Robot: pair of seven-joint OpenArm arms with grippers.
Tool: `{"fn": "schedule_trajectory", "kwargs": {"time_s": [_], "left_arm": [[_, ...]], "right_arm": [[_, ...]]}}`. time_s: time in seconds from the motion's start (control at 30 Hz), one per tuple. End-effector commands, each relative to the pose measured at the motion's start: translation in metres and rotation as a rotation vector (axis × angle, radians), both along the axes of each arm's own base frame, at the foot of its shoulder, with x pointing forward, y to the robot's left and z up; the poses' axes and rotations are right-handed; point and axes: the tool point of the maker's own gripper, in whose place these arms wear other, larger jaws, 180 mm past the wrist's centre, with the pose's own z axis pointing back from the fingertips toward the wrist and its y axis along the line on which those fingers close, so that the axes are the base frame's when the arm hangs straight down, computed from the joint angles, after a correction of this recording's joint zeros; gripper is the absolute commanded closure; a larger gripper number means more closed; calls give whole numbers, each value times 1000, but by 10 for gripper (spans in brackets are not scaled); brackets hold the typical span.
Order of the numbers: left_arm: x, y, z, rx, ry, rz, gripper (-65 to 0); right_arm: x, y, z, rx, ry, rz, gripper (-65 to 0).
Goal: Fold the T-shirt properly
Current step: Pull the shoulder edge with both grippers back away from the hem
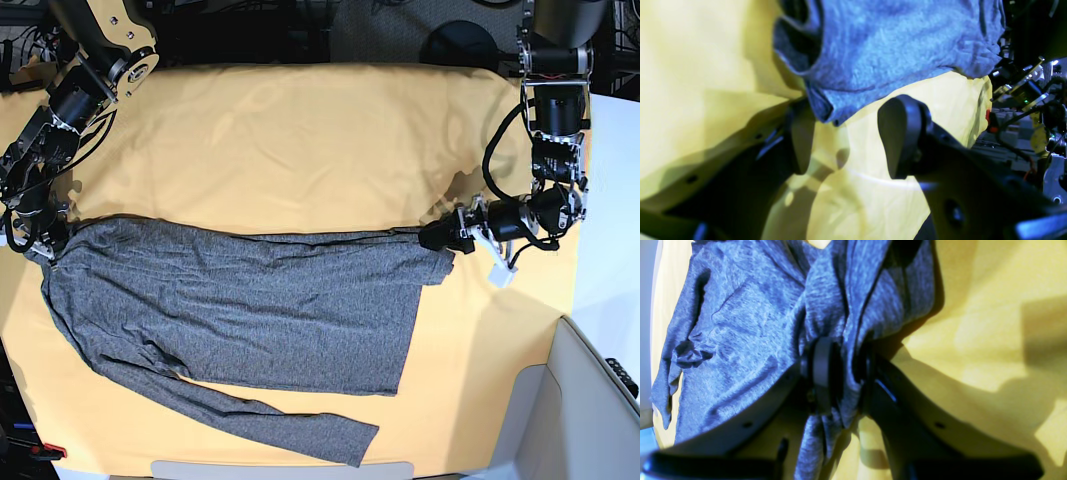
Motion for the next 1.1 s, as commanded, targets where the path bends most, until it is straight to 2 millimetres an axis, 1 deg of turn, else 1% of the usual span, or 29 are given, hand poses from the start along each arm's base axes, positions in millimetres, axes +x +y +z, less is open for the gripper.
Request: {"fn": "schedule_trajectory", "kwargs": {"time_s": [0.0, 0.1, 0.17, 0.23, 0.3, 0.33, 0.5, 0.53, 0.6, 0.67, 0.73, 0.77, 0.8, 0.87, 0.9, 1.0, 1.07], "left_arm": [[2, -1, 0, 31, 16, -26, -337], [5, -4, 0, 21, 19, -23, -337], [11, -11, 0, -1, 20, -9, -337], [15, -9, -2, -8, 21, 16, -337], [18, -7, -6, -15, 26, 43, -337], [20, -7, -6, -16, 25, 51, -337], [28, -5, -3, -20, 9, 73, -336], [28, -4, -4, -22, 6, 81, -326], [29, -3, -5, -22, -2, 96, -264], [29, -3, -6, -19, -6, 100, -141], [22, -3, -12, -20, 10, 105, -21], [17, -2, -16, -21, 22, 104, 0], [13, 0, -19, -16, 33, 103, 0], [10, 3, -21, -11, 37, 105, -8], [9, 10, -19, 6, 31, 106, -3], [-6, 20, -21, 44, 18, 88, -3], [-15, 30, -17, 83, 2, 66, -3]], "right_arm": [[-3, 10, -8, 38, 47, 27, -137], [-7, 10, -11, 38, 56, 27, -137], [-8, 10, -12, 39, 58, 27, -128], [-8, 11, -12, 39, 59, 28, -85], [-8, 12, -13, 40, 62, 30, -20], [-9, 12, -14, 41, 64, 31, -5], [-14, 12, -18, 41, 76, 30, -3], [-15, 12, -18, 41, 78, 30, -3], [-19, 12, -22, 41, 89, 31, -3], [-20, 12, -23, 42, 93, 32, 0], [-21, 12, -23, 42, 95, 32, 0], [-22, 10, -23, 40, 98, 32, 0], [-26, 11, -25, 48, 111, 39, 0], [-28, 12, -24, 67, 124, 54, 0], [-30, 9, -21, 71, 132, 61, 0], [-34, 8, -18, 84, 150, 80, 0], [-38, 2, -12, 80, 161, 91, 0]]}}
